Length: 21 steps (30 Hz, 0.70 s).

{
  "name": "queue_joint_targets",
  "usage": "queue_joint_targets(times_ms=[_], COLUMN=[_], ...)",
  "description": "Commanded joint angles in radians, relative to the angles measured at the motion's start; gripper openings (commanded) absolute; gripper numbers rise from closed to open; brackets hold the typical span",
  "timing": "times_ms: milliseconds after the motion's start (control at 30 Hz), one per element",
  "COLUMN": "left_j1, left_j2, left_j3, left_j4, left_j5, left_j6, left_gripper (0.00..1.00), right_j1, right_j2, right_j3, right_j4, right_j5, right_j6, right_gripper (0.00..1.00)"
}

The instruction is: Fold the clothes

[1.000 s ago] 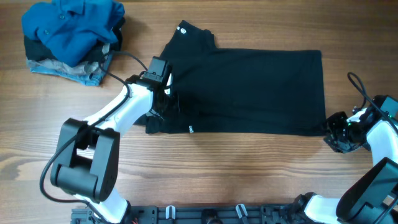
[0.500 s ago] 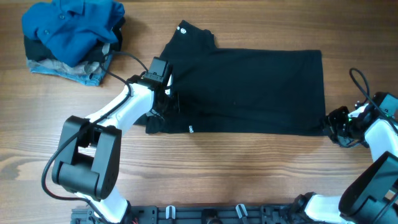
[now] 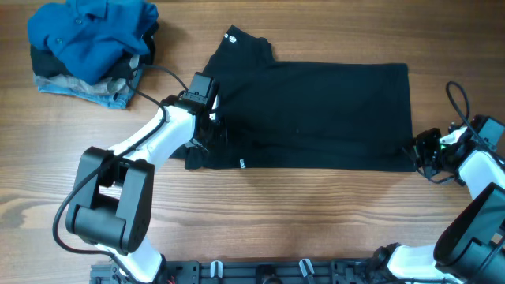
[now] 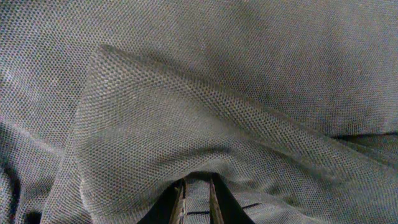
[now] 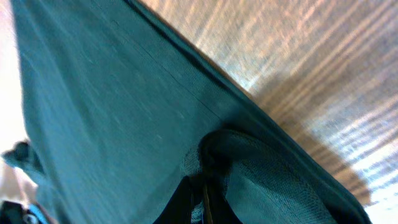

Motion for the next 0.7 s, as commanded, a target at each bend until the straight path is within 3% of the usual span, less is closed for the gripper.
queue_joint_targets(times_ms=[0, 100, 133, 167, 233, 300, 333, 367, 433, 467, 500, 667], left_j1=[-0.001, -0.001, -0.001, -0.001, -0.001, -0.001, -0.001, -0.001, -0.001, -0.001, -0.001, -0.001], left_j2=[0.011, 0.011, 0.011, 0.011, 0.011, 0.011, 0.011, 0.011, 0.011, 0.011, 0.011, 0.011], left_j3=[-0.008, -0.008, -0.008, -0.008, -0.008, -0.008, -0.008, -0.008, -0.008, -0.008, -0.008, -0.008], left_j4=[0.010, 0.016, 0.019, 0.019, 0.023, 0.023, 0.023, 0.023, 0.023, 0.022, 0.022, 0.022], left_j5=[-0.018, -0.018, -0.018, -0.018, -0.018, -0.018, -0.018, -0.018, -0.018, -0.017, -0.017, -0.017], left_j6=[0.020, 0.020, 0.020, 0.020, 0.020, 0.020, 0.020, 0.020, 0.020, 0.020, 0.020, 0.020], left_gripper=[0.14, 0.14, 0.14, 0.14, 0.15, 0.15, 0.15, 0.15, 0.15, 0.15, 0.15, 0.15], right_j1=[0.005, 0.005, 0.005, 0.005, 0.005, 0.005, 0.005, 0.005, 0.000, -0.006, -0.011, -0.007], right_j2=[0.012, 0.012, 0.012, 0.012, 0.012, 0.012, 0.012, 0.012, 0.010, 0.005, -0.001, -0.058], right_j3=[-0.008, -0.008, -0.008, -0.008, -0.008, -0.008, -0.008, -0.008, -0.005, -0.005, -0.005, -0.004], right_j4=[0.046, 0.082, 0.093, 0.103, 0.123, 0.121, 0.121, 0.122, 0.122, 0.115, 0.103, -0.080], right_j5=[-0.011, 0.007, 0.013, 0.021, 0.031, 0.031, 0.031, 0.030, -0.008, -0.066, -0.112, -0.143], right_j6=[0.088, 0.095, 0.095, 0.095, 0.095, 0.090, 0.087, 0.071, 0.005, -0.045, -0.076, -0.164], right_gripper=[0.04, 0.05, 0.10, 0.19, 0.70, 0.83, 0.83, 0.73, 0.47, 0.24, 0.07, 0.04])
